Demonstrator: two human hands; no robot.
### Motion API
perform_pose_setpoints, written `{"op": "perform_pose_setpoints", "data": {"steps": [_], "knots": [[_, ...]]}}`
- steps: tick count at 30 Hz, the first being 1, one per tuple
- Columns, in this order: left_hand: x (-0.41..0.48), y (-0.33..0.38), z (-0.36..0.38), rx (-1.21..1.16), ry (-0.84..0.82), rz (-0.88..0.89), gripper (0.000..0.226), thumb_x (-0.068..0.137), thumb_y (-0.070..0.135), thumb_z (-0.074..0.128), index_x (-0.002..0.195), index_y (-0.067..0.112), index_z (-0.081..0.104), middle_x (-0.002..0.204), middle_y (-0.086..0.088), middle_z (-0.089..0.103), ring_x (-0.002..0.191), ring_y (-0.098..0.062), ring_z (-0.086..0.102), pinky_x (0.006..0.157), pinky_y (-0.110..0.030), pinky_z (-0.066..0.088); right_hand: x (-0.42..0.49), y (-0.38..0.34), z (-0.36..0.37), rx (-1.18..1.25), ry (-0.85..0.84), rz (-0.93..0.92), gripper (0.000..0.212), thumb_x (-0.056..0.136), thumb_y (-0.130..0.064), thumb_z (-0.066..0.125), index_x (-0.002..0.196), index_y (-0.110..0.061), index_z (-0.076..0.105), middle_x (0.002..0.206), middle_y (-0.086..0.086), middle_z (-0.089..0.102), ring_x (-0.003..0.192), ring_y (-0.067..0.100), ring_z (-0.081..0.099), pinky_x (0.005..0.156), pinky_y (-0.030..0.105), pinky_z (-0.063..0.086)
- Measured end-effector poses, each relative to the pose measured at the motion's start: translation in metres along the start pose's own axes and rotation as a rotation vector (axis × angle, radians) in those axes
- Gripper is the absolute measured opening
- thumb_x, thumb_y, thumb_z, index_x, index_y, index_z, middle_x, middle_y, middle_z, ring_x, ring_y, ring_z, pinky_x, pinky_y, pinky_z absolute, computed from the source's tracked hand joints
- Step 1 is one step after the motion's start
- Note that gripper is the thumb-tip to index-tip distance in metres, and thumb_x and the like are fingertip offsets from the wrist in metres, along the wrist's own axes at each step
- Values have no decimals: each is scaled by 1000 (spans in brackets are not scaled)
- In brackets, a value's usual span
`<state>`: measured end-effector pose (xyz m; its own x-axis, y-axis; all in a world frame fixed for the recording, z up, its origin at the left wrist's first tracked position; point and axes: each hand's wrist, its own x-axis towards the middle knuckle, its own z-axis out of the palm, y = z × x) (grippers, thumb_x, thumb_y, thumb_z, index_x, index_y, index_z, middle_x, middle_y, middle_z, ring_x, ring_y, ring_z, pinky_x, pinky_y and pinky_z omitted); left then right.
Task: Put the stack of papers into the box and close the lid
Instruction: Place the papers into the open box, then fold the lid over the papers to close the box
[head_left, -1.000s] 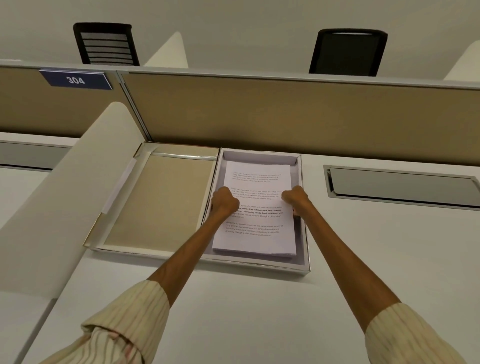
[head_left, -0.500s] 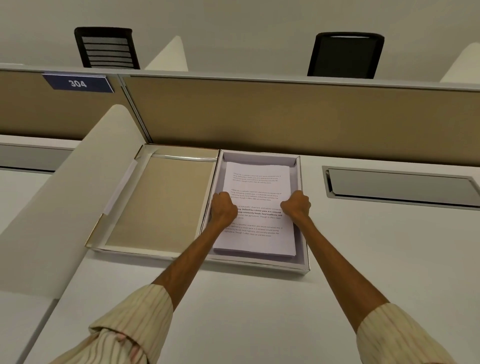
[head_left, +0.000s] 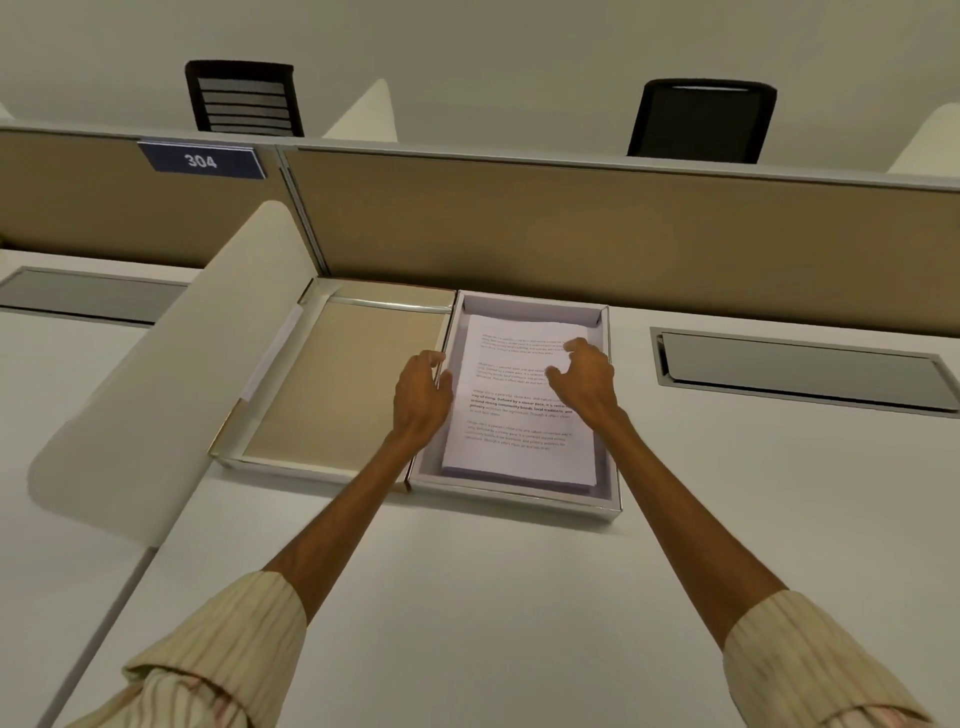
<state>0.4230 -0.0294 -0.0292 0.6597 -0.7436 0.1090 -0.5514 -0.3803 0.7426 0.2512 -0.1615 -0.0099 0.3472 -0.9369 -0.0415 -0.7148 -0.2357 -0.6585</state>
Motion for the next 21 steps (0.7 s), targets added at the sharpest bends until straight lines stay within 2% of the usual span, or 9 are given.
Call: {"op": "perform_pose_setpoints", "data": {"steps": [3,8,14,21], "knots": [[-2,-6,-10,19,10,3,32,99,17,53,129,5,56,131,-14,61,122,-28,57,103,-35,46,1,-11,4,20,-63,-61,52,89,-31,65,135,-11,49,143,10,51,130,28,51,107,38,42],[-23,-40,-48,47,104,-65,30,99,16,52,126,4,58,126,-15,64,119,-28,60,101,-36,47,-27,-46,38,-24,-275,-258,62,87,-38,67,141,-15,43,151,8,41,137,28,42,111,41,36],[-49,-72,-77,83,64,-113,32,90,2,51,120,2,64,120,-14,69,113,-28,64,100,-42,51,-59,-71,82,-104,-506,-392,77,80,-43,73,145,-19,39,157,7,31,143,28,32,115,45,31],[-72,-94,-89,236,-85,-165,33,87,8,50,105,10,78,112,-8,76,107,-23,70,101,-36,50,-94,-81,123,-217,-587,-489,81,74,-42,78,142,-17,44,147,7,43,134,26,43,110,40,39]]}}
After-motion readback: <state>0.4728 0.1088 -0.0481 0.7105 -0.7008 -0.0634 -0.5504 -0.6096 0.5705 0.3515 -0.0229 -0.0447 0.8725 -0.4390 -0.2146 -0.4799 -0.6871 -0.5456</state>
